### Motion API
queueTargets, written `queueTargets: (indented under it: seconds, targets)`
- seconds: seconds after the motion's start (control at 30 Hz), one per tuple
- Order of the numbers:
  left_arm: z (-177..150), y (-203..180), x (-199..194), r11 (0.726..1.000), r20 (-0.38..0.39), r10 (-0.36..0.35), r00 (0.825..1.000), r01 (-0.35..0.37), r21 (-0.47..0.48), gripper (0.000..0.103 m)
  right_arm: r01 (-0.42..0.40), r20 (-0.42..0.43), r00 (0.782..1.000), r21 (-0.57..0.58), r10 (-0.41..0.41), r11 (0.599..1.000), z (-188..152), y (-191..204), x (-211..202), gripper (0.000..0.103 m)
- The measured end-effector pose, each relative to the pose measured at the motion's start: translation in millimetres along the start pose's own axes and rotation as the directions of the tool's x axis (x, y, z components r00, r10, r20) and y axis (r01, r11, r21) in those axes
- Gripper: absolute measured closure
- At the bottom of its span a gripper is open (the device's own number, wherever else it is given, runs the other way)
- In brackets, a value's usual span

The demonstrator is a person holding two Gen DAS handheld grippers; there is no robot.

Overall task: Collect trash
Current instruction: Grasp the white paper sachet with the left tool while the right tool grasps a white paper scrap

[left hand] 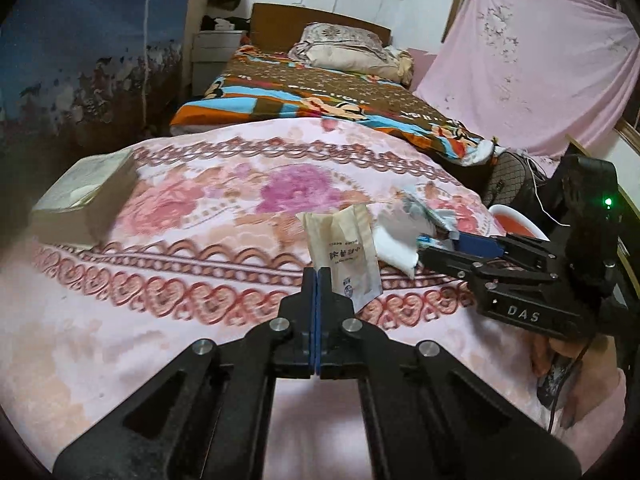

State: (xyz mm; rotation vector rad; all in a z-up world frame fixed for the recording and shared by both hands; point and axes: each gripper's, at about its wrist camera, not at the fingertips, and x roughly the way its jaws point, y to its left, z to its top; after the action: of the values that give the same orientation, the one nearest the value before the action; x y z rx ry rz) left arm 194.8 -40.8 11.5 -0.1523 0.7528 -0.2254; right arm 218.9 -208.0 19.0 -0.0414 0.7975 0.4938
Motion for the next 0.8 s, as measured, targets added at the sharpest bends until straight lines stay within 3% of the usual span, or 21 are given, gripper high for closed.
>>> queueTargets:
  seconds: [0.27,0.43,0.8]
  targets:
    - [-2.8,10.8,3.1,0.999,-0.025,0.011,1.0,-0.012,-0.042,0.103,-0.038,-0.043,0.998,0.011,0.039,0.999,2.0,-1.5,9.5,0.06]
    - [-4.0,7.3,-1.6,0.999,-0.011,0.013,1.0,-0.013,-0.032,0.103,-0.034,-0.045,0.999,-0.08,0.03,0.996,-0.8,17.3,6.2,0.06]
    - [-6.5,29.8,14.6,0.989,-0.094,-0.046,0.994,0.032,-0.146,0.103,-0.004,0.074,0.997,-0.127,0.013,0.992,-3.9,28.1,-18.0,0.059]
